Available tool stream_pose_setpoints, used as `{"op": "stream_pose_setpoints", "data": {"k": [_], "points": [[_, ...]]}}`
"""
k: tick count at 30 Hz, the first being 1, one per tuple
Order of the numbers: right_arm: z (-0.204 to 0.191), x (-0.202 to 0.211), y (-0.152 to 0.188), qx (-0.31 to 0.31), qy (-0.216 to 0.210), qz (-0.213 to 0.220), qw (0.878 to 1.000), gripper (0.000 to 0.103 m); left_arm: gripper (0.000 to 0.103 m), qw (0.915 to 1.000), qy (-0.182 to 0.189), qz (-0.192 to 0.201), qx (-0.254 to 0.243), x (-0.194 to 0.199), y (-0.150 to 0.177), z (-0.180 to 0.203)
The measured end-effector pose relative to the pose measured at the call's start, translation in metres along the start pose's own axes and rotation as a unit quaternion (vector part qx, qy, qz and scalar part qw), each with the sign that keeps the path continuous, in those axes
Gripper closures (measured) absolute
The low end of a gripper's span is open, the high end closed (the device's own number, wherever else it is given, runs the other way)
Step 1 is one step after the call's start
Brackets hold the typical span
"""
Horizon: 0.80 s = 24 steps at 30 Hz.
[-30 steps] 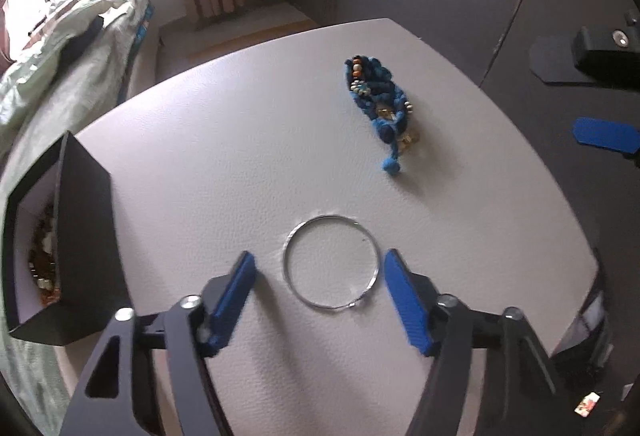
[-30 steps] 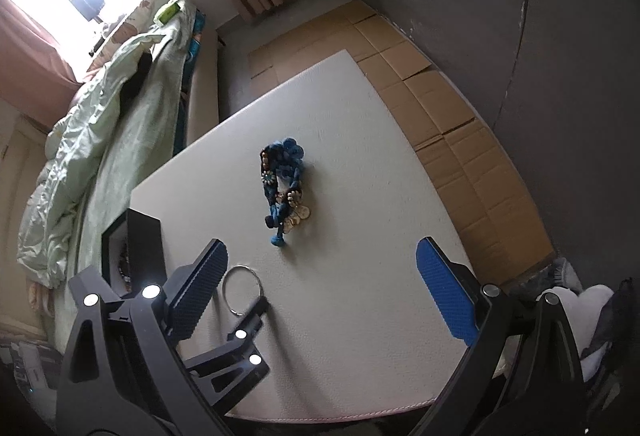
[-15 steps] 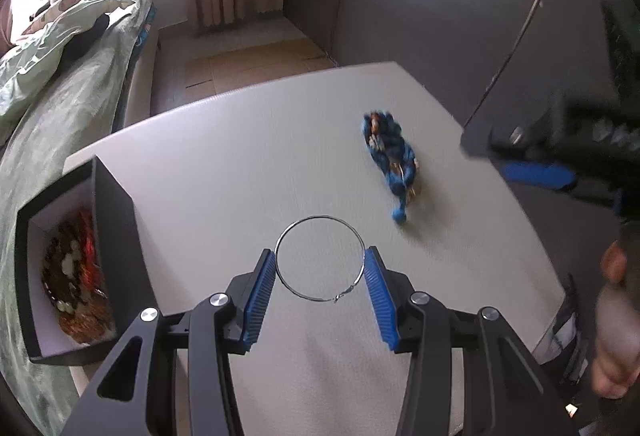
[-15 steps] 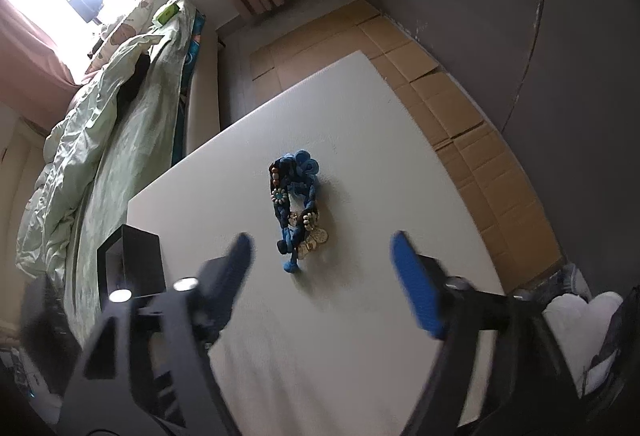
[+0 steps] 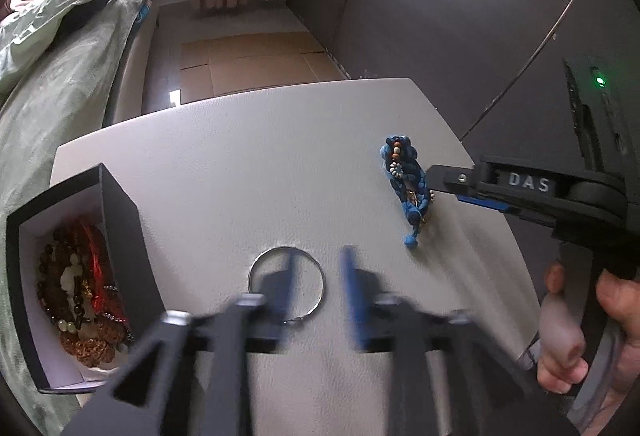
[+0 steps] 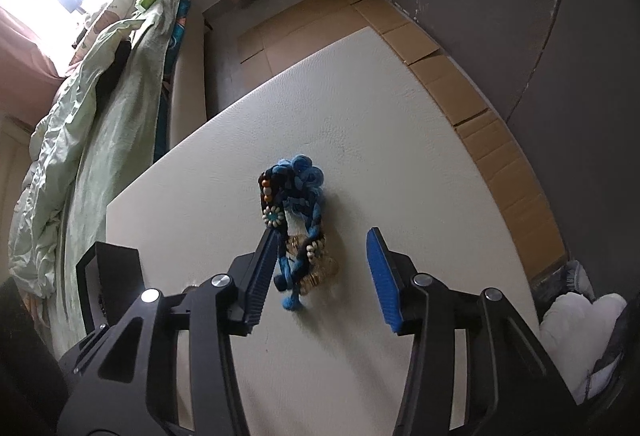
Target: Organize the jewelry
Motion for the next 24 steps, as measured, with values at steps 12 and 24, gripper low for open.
{"op": "stream_pose_setpoints", "data": {"k": [12,24], "points": [[-0.004,-0.025,-0.003,0.018,0.02,-0.012,1.0,0.094,0.047,0.9992,-0.035,-0.016,-0.012,-0.019,0.005,-0.004],[-0.006,0.02,-0.002,0.034,-0.008,0.034,0.999,0.094,0.045,0.994,-0.104,-0.005,-0.034,-0.031,0.028,0.001]]}}
Point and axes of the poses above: each gripper's, at about its wrist camera, not at the fingertips, and x roughly against the way its jaws point, z to its right, y to its underside, the point moved 9 cm from there along -x, roughly the way its jaws point, and after that the axes turned 2 degrees about -y, right-handed, at the moved point
